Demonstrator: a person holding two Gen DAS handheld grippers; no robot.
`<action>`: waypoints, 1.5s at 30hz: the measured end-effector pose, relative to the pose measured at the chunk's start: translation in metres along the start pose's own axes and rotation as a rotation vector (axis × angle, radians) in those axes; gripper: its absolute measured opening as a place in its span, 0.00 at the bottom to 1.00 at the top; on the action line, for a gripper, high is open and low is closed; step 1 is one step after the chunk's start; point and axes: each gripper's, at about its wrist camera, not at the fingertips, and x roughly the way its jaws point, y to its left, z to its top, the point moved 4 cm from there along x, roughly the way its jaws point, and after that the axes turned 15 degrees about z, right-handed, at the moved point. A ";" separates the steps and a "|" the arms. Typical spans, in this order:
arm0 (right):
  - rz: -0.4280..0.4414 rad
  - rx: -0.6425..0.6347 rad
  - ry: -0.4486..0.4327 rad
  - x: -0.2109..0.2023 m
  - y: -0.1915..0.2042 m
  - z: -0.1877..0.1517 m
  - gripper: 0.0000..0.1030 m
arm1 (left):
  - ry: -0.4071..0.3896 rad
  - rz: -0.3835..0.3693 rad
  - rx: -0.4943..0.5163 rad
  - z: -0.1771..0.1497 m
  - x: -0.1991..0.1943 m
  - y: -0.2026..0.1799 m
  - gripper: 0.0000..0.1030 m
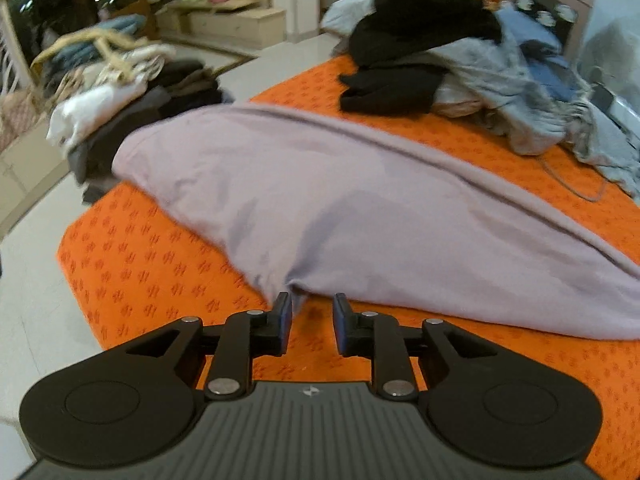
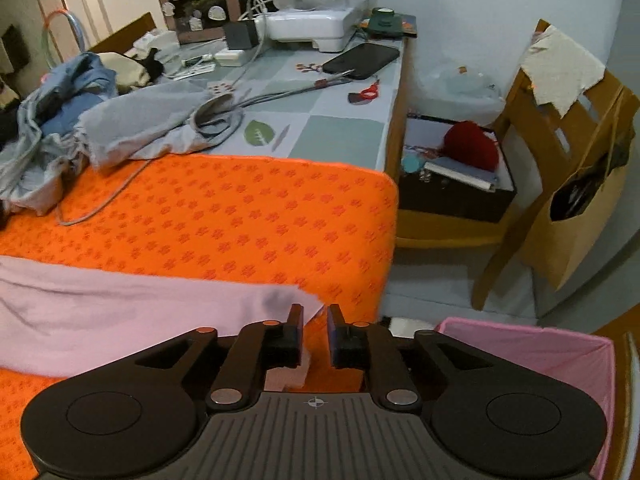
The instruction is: Fold clothes
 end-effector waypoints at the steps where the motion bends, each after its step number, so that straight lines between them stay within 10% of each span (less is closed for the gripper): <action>1: 0.013 0.014 -0.001 0.000 0.000 -0.004 0.26 | -0.013 -0.004 0.012 0.002 -0.003 -0.003 0.28; 7: 0.088 0.126 0.002 0.011 -0.007 -0.024 0.36 | -0.061 -0.035 0.069 0.015 -0.010 -0.024 0.28; 9: 0.107 0.154 0.008 0.017 -0.008 -0.029 0.03 | -0.064 -0.040 0.080 0.017 -0.010 -0.029 0.28; 15: 0.107 0.161 -0.040 -0.010 -0.010 -0.013 0.03 | -0.091 -0.062 0.089 0.033 -0.010 -0.039 0.28; 24: -0.025 -0.016 0.195 0.011 -0.009 -0.013 0.05 | -0.081 -0.155 0.093 0.074 0.015 -0.080 0.33; 30: -0.217 -0.116 0.128 0.003 0.001 -0.006 0.15 | 0.015 -0.244 0.009 0.096 0.041 -0.106 0.36; 37: 0.038 0.010 0.026 0.003 0.019 0.014 0.15 | 0.104 -0.280 -0.075 0.107 0.069 -0.126 0.36; 45: 0.120 -0.039 0.056 0.034 0.059 0.020 0.15 | 0.126 -0.310 -0.111 0.107 0.081 -0.136 0.36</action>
